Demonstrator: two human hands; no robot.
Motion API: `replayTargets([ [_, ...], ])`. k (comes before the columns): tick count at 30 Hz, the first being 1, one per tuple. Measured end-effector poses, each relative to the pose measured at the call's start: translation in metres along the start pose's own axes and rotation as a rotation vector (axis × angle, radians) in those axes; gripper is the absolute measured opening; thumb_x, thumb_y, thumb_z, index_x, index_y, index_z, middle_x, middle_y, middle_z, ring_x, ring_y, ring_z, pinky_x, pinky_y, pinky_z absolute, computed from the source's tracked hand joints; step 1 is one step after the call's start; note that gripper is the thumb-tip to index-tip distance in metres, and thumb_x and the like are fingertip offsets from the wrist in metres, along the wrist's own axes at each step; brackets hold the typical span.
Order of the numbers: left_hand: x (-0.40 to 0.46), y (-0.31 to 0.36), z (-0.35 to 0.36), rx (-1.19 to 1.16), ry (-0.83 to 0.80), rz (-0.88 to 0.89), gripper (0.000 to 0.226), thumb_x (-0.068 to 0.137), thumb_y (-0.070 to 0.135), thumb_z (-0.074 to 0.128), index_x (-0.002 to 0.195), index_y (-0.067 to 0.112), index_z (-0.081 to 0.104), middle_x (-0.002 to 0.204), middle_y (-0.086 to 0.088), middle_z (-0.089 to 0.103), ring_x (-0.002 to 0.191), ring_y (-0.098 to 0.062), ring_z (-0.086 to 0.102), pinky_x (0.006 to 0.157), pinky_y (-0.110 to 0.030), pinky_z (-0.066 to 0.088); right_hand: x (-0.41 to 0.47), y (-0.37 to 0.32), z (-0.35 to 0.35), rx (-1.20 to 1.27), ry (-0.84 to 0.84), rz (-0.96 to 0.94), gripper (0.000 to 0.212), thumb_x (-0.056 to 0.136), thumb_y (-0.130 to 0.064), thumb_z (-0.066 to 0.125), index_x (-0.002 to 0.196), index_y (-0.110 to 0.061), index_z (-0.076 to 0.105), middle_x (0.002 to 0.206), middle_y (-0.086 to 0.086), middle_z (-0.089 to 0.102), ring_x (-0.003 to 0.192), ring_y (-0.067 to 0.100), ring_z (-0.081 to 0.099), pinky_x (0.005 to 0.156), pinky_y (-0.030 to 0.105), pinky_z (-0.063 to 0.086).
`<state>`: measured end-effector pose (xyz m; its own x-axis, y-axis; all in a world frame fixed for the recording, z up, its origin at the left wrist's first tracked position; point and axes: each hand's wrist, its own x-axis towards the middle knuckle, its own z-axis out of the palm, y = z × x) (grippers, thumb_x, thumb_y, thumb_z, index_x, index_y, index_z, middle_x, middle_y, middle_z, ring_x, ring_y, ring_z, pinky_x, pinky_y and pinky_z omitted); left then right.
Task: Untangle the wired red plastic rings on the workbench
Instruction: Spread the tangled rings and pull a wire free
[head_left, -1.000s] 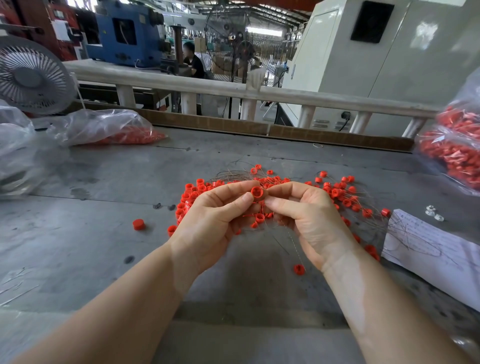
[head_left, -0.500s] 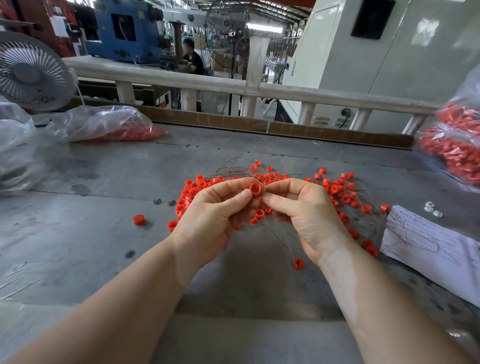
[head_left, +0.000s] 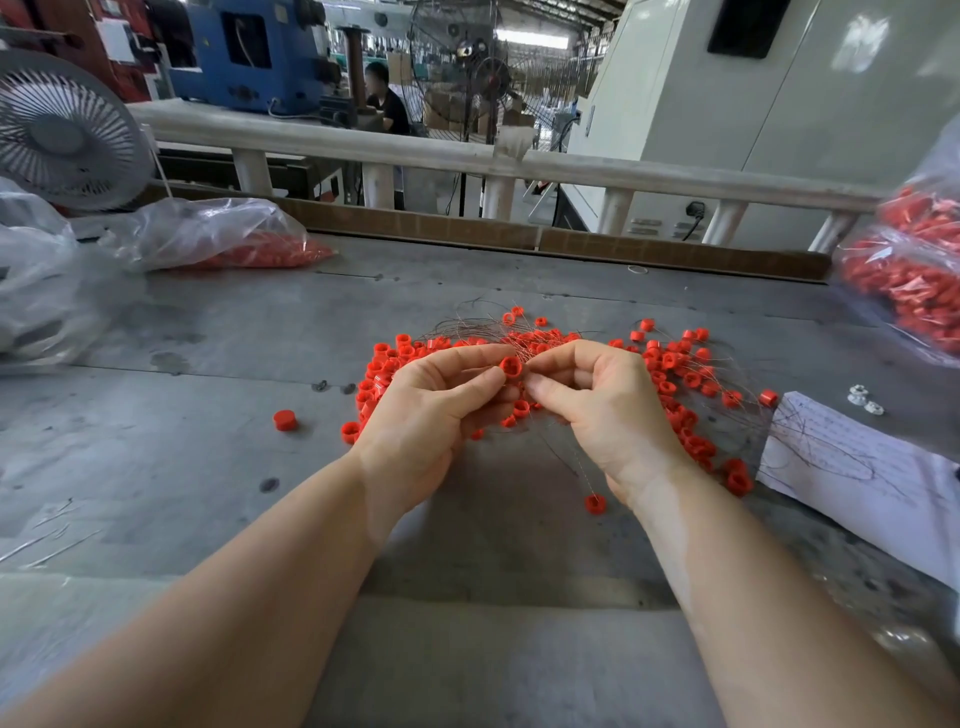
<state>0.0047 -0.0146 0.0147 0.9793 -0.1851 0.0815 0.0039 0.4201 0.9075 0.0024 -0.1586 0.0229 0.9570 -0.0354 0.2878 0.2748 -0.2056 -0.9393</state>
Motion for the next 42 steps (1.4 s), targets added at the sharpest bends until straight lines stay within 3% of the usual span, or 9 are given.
replayTargets([
  [7,-0.0005,-0.0007,0.0019,-0.033,0.024,-0.012,0.02,0.086,-0.006,0.052,0.09,0.007,0.067,0.07,-0.003,0.071,0.062,-0.009,0.067,0.064,-0.017,0.056,-0.0002,0.0017,0.0,-0.052,0.007,-0.044,0.017,0.08,-0.001,0.069,0.076,-0.017,0.067,0.071,0.003,0.07,0.069,0.009,0.066,0.069,0.018,0.054],
  [14,-0.0003,0.0012,0.0027,-0.152,0.042,-0.071,0.023,0.084,-0.009,0.051,0.085,0.005,0.069,0.072,-0.007,0.072,0.065,-0.011,0.069,0.061,-0.016,0.055,0.0009,0.0015,0.0001,-0.007,0.002,-0.064,0.02,0.079,0.001,0.07,0.074,-0.018,0.067,0.064,-0.006,0.068,0.066,0.002,0.064,0.065,0.013,0.049],
  [23,-0.0007,0.002,0.0025,-0.178,0.044,-0.09,0.032,0.084,-0.01,0.051,0.074,0.007,0.075,0.075,-0.009,0.072,0.069,-0.013,0.07,0.063,-0.017,0.056,0.0012,0.001,-0.0002,0.083,-0.017,-0.022,0.02,0.078,0.003,0.07,0.073,-0.016,0.067,0.064,-0.005,0.07,0.067,0.005,0.066,0.064,0.013,0.049],
  [33,-0.0003,0.0019,0.0033,-0.143,0.062,-0.104,0.023,0.087,-0.01,0.049,0.088,0.004,0.068,0.073,-0.007,0.072,0.068,-0.011,0.07,0.064,-0.017,0.056,0.0021,0.0034,-0.0006,0.066,-0.019,0.011,0.02,0.078,0.001,0.071,0.071,-0.017,0.068,0.068,0.0,0.07,0.068,0.009,0.066,0.064,0.016,0.05],
  [42,-0.0018,0.0013,0.0029,-0.112,0.054,-0.093,0.024,0.087,-0.01,0.049,0.088,0.005,0.069,0.072,-0.008,0.072,0.065,-0.011,0.069,0.062,-0.017,0.056,0.0004,0.0012,-0.0015,0.076,-0.037,0.03,0.012,0.079,-0.001,0.07,0.074,-0.012,0.068,0.063,-0.004,0.069,0.057,-0.003,0.061,0.053,0.007,0.042],
])
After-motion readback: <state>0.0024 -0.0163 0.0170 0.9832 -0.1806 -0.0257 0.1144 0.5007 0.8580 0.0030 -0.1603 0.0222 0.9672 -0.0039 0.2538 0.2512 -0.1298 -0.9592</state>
